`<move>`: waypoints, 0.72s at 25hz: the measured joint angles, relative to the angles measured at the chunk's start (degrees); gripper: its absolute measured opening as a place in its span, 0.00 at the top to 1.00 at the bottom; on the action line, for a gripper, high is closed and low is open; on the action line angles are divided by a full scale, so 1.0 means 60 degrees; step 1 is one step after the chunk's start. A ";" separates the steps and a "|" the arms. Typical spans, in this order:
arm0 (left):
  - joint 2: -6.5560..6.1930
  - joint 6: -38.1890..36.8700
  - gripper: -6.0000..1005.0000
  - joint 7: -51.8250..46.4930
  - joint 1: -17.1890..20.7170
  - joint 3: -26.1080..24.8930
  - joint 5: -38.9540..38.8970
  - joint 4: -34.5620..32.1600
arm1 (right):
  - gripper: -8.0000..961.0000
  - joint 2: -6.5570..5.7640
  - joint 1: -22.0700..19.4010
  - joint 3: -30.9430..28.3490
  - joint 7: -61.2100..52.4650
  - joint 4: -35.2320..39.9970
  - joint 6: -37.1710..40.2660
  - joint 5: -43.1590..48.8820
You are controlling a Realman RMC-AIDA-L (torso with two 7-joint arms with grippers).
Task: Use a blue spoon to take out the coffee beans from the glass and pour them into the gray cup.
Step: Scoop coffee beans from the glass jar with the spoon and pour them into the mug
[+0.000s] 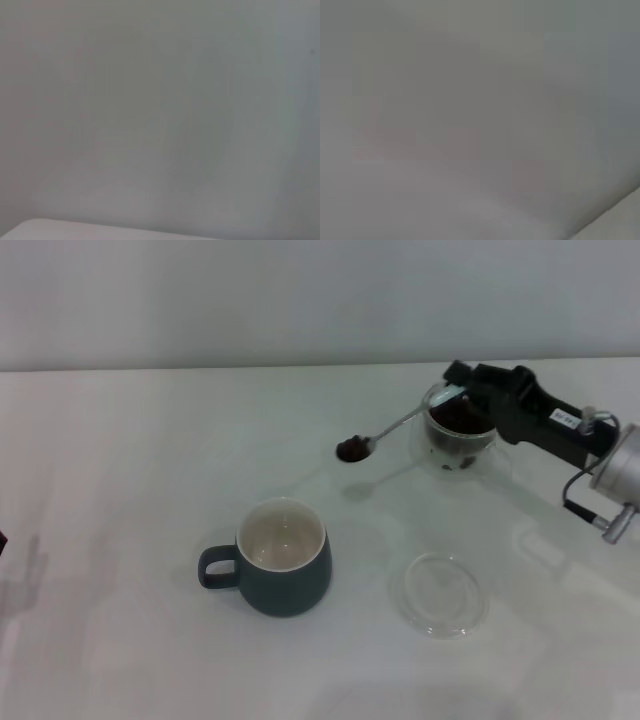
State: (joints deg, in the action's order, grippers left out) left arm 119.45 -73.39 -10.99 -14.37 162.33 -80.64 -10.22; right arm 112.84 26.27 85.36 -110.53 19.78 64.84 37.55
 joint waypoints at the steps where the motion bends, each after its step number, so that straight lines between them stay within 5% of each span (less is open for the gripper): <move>1: 0.0000 0.0001 0.21 0.0001 0.0009 0.0000 -0.0001 -0.0006 | 0.84 0.0015 0.0017 0.0141 -0.0007 0.0055 0.0030 0.0012; 7: -0.0001 0.0002 0.21 0.0002 0.0022 0.0000 -0.0006 -0.0024 | 0.84 0.0171 0.0330 0.0981 0.0016 0.0206 0.0046 0.0168; 18: -0.0001 0.0016 0.21 0.0002 0.0023 0.0024 -0.0008 -0.0054 | 0.84 0.0398 0.0592 0.1041 0.1092 0.0297 -0.0049 0.0731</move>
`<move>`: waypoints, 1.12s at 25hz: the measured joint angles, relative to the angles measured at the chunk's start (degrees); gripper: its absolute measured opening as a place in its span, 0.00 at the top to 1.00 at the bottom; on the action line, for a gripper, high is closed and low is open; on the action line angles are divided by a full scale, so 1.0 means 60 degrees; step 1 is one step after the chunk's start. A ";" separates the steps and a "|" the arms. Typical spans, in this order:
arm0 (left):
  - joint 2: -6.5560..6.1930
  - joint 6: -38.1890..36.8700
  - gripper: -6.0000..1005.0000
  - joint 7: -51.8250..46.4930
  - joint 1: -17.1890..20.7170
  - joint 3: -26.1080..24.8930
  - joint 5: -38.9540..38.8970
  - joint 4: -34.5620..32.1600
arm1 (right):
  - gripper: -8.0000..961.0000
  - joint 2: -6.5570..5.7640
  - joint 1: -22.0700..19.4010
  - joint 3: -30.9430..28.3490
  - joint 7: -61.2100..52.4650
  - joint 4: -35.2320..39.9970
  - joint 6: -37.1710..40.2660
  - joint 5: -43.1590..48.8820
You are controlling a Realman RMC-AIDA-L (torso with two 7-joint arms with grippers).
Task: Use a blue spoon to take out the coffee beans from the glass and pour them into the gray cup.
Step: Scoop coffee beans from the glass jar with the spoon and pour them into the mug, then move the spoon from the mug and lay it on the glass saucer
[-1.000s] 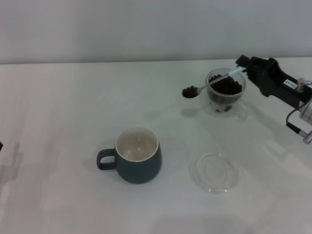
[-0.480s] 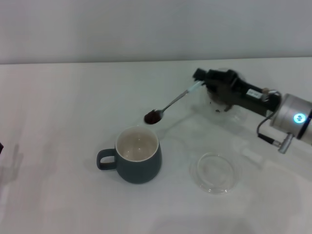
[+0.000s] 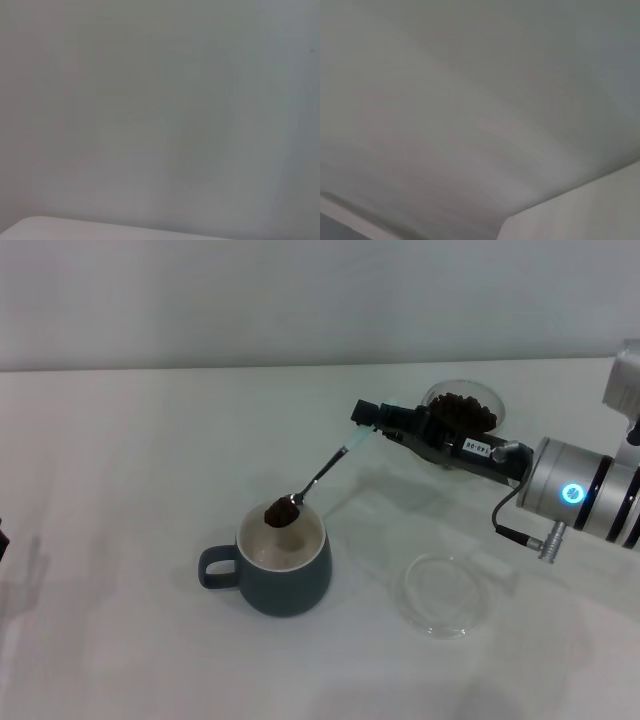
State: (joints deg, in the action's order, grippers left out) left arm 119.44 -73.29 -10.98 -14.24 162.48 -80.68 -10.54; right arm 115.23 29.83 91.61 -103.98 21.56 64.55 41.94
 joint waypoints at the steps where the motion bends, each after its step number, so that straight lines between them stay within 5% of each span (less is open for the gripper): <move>1: 0.0000 0.0000 0.21 0.0000 0.0000 0.0000 0.0000 0.0000 | 0.84 -0.0001 0.0008 -0.0025 0.0329 0.0042 0.0025 -0.0009; 28: 0.0000 -0.0001 0.21 -0.0037 -0.0104 -0.0025 0.0000 -0.0018 | 0.84 0.0015 -0.0101 0.0012 0.4755 0.0509 0.1116 0.0013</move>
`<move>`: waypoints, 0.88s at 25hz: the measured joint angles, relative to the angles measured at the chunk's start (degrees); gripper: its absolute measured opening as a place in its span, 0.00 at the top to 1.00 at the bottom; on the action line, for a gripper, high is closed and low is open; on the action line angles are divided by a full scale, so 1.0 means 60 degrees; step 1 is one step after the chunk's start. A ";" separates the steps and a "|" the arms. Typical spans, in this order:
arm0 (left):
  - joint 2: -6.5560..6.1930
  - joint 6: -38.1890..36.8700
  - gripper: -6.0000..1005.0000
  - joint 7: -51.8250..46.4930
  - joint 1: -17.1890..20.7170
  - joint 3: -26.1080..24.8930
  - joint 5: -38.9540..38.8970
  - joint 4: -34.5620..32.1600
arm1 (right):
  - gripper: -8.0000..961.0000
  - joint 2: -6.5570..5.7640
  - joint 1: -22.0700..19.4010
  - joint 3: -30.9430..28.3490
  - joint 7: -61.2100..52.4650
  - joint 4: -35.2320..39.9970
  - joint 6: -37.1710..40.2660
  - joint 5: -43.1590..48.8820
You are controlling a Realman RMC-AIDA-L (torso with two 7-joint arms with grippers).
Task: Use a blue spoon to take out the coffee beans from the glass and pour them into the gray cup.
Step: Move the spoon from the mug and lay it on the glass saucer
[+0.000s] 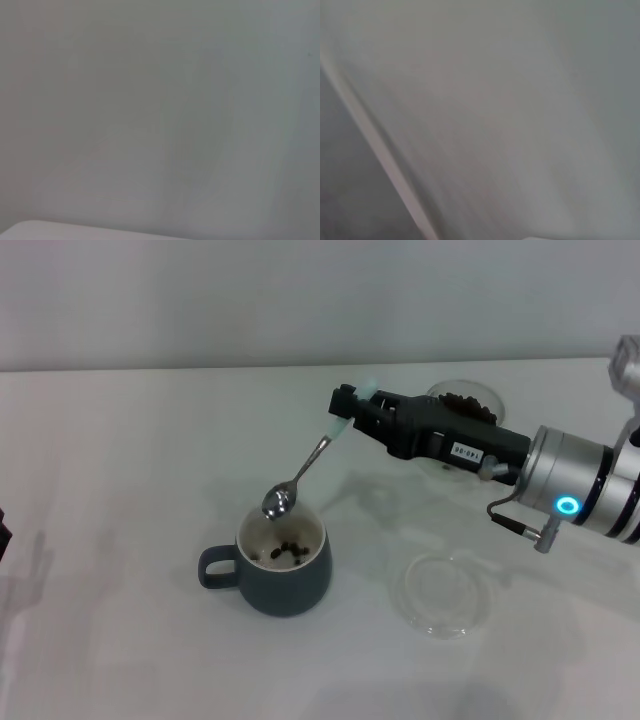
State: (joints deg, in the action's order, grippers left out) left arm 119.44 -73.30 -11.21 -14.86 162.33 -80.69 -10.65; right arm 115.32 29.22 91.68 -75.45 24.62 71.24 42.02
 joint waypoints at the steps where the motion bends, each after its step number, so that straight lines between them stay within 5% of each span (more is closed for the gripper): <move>1: 0.0000 0.0000 0.21 -0.0012 -0.0004 0.0001 0.0000 -0.0005 | 0.84 0.0010 -0.0029 0.0004 0.0253 0.0002 0.0046 0.0000; 5: 0.0010 0.0000 0.21 -0.0023 -0.0013 0.0000 0.0000 -0.0024 | 0.84 -0.0014 -0.0220 -0.0068 0.0471 0.0063 0.0145 -0.0017; 9: 0.0018 -0.0004 0.21 -0.0022 -0.0010 0.0001 0.0002 -0.0028 | 0.84 -0.0323 -0.0608 -0.0796 0.0005 0.0016 0.0954 -0.0018; 15: 0.0029 -0.0007 0.21 -0.0032 -0.0013 0.0001 0.0001 -0.0043 | 0.84 -0.1401 -0.1081 -0.1489 -0.1231 -0.0814 0.2520 -0.0045; 18: 0.0025 -0.0007 0.21 -0.0034 -0.0013 0.0000 0.0000 -0.0043 | 0.84 -0.1781 -0.1124 -0.1970 -0.1787 -0.1729 0.2773 -0.0032; 22: 0.0020 -0.0001 0.21 -0.0031 -0.0014 0.0001 0.0013 -0.0043 | 0.84 -0.2027 -0.1228 -0.2157 -0.1955 -0.2381 0.2667 -0.0020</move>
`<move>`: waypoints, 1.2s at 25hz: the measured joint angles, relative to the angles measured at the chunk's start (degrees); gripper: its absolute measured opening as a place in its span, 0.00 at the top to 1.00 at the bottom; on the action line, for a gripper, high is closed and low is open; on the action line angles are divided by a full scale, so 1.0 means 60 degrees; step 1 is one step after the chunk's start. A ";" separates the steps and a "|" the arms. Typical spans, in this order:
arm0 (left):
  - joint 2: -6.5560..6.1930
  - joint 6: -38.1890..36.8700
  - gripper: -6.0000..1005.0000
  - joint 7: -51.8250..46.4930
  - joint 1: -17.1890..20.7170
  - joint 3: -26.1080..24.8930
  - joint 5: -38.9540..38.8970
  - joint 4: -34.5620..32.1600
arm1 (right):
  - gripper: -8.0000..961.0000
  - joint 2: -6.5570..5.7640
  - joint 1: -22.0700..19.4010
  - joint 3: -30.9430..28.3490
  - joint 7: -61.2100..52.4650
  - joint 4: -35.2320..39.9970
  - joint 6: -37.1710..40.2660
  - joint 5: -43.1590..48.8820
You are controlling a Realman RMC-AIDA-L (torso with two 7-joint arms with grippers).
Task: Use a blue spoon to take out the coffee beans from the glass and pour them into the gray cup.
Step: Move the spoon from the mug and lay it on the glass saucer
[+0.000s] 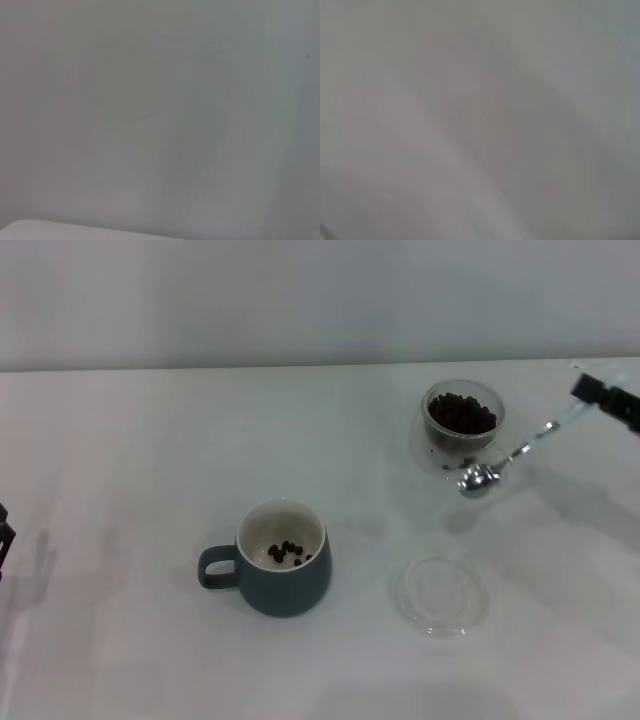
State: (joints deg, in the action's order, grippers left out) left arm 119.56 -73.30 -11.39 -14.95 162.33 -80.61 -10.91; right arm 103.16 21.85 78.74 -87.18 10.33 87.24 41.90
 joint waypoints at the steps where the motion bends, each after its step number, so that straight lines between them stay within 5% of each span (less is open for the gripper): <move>1: -0.0001 0.0000 0.21 0.0000 0.0001 -0.0001 -0.0002 0.0000 | 0.84 -0.0018 -0.0032 0.0009 -0.0001 -0.0082 -0.0065 0.0006; 13: -0.0020 0.0001 0.21 0.0025 -0.0071 0.0000 -0.0012 0.0003 | 0.84 0.0110 -0.0165 0.0248 -0.0193 -0.0227 -0.0800 0.0880; 19: -0.0020 0.0001 0.21 0.0031 -0.0100 0.0000 -0.0012 0.0002 | 0.84 0.0427 -0.0142 0.0268 -0.0254 -0.0276 -0.1190 0.1552; 30: -0.0019 0.0000 0.21 0.0051 -0.0146 0.0000 0.0005 0.0002 | 0.84 0.0702 -0.0069 0.0281 -0.0253 -0.0331 -0.1803 0.1833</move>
State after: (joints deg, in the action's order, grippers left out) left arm 119.44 -73.30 -11.09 -15.82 162.33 -80.58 -10.90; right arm 107.37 21.44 80.42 -88.70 8.35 76.42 52.89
